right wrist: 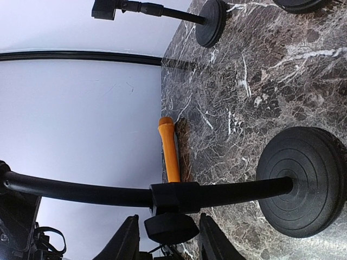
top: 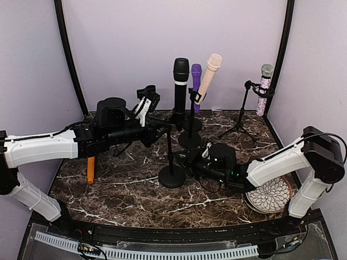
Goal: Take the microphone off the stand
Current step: Unscrew the knob on the stand of the microphone stand.
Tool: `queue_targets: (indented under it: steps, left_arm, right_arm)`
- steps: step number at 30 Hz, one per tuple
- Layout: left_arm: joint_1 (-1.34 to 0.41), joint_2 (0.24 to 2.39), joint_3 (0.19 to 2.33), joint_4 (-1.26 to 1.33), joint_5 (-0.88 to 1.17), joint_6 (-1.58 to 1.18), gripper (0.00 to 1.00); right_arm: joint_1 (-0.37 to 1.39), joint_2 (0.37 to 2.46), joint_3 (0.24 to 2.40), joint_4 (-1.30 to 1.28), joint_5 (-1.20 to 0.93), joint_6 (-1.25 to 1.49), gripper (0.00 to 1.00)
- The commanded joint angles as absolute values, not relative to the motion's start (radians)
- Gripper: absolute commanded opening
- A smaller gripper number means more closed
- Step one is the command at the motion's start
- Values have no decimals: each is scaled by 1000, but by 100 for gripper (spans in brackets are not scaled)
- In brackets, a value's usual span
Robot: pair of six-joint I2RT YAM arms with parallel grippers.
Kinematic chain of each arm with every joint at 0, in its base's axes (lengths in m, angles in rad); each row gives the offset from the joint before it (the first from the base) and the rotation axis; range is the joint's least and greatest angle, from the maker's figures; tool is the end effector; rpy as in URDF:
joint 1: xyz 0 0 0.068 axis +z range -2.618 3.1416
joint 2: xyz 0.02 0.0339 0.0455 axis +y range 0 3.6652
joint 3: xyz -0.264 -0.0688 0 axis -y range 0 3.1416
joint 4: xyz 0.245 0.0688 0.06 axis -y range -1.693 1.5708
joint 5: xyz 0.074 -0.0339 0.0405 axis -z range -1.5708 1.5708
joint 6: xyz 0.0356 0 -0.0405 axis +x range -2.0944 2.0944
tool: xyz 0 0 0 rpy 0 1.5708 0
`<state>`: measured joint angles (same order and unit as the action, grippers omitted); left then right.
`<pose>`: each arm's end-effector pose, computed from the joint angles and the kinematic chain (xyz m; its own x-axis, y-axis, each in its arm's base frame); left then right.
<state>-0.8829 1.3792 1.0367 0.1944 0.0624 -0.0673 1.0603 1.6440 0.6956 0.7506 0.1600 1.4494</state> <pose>0.2072 -0.2556 0.3307 -0.1480 0.0743 -0.9862 0.8021 0.5924 -0.0757 0.1701 0.2921 0.1913 -0.7909 0.5933 -0.1498 0.0002 0.2451 0.9695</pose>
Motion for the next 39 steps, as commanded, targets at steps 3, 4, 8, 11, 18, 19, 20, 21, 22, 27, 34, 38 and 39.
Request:
queue_targets:
  steps: [3, 4, 8, 11, 18, 19, 20, 21, 22, 27, 34, 38, 39]
  left_arm:
    - [-887, 1355, 1014, 152, 68, -85, 11]
    - [-887, 1356, 1014, 152, 69, -86, 11]
    - [-887, 1358, 1013, 151, 71, -85, 11]
    - [-888, 1362, 1017, 146, 73, -84, 11]
    - [-887, 1370, 1020, 146, 84, -89, 11]
    - [-887, 1371, 1021, 145, 84, -89, 11]
    - [-888, 1371, 1020, 145, 84, -88, 11]
    - [-888, 1372, 1022, 143, 84, -87, 11]
    - [-887, 1372, 1022, 142, 86, -86, 11]
    - [-887, 1382, 1028, 137, 93, -84, 11]
    - [-887, 1396, 1034, 133, 103, -83, 11]
    - [-888, 1396, 1036, 128, 104, -80, 11]
    - [-888, 1396, 1037, 127, 105, -80, 11]
  right_arm:
    - [1055, 1658, 716, 830, 188, 1433, 35]
    - [1055, 1658, 716, 833, 191, 1430, 34]
    - [1055, 1660, 716, 846, 199, 1418, 31]
    - [1055, 1660, 715, 860, 202, 1394, 28]
    - [1056, 1664, 731, 857, 208, 1273, 21]
    - [1057, 1664, 730, 852, 211, 1257, 20]
    - [1057, 1663, 729, 847, 214, 1242, 19]
    - [1057, 1662, 726, 843, 219, 1225, 17]
    - [1058, 1660, 724, 841, 225, 1209, 16]
    - [1068, 1654, 713, 831, 257, 1106, 13]
    - [1083, 1654, 705, 839, 299, 980, 11]
    - [1083, 1624, 681, 842, 286, 959, 31]
    - [1081, 1609, 670, 840, 276, 971, 36]
